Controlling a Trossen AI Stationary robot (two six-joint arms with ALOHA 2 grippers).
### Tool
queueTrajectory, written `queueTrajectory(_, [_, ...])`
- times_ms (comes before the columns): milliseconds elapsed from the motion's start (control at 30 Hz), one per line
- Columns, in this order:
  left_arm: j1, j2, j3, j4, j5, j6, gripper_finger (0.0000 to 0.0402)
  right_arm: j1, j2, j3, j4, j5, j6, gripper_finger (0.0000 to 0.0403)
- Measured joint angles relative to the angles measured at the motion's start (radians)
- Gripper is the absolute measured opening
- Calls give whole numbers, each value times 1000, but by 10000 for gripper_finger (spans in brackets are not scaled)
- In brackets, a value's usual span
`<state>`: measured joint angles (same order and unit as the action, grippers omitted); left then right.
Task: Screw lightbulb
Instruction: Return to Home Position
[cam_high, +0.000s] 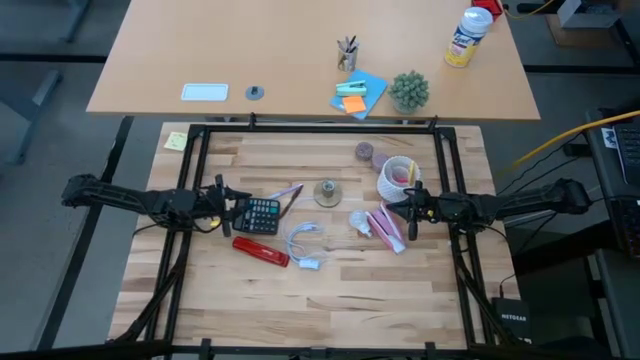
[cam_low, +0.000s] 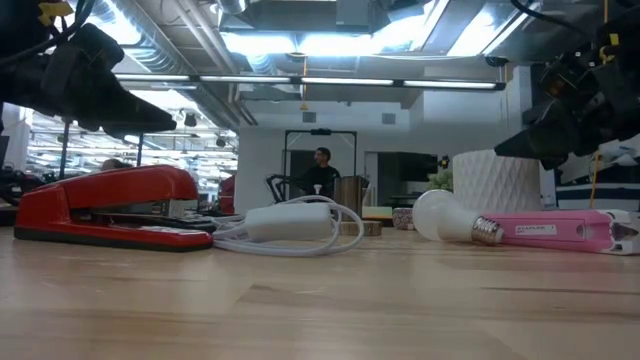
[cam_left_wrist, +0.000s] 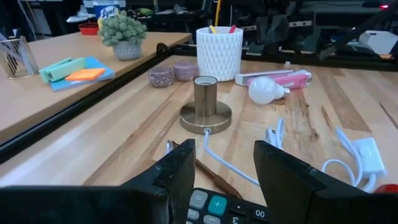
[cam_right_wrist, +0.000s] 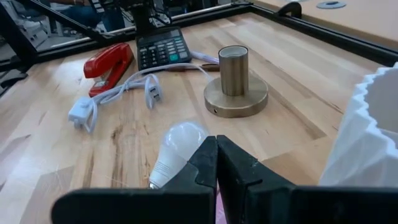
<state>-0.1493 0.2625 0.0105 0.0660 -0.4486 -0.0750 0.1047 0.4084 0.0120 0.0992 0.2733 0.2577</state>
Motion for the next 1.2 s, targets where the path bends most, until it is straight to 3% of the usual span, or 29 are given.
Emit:
queueTrajectory(700, [0,-13,0,-1,-1,-3,155,0,-4,-3,-14,2,-1,8])
queueTrajectory(1200, [0,-263,0,0,-1,-3,155,0,-321,-4,-36,-5,-1,8])
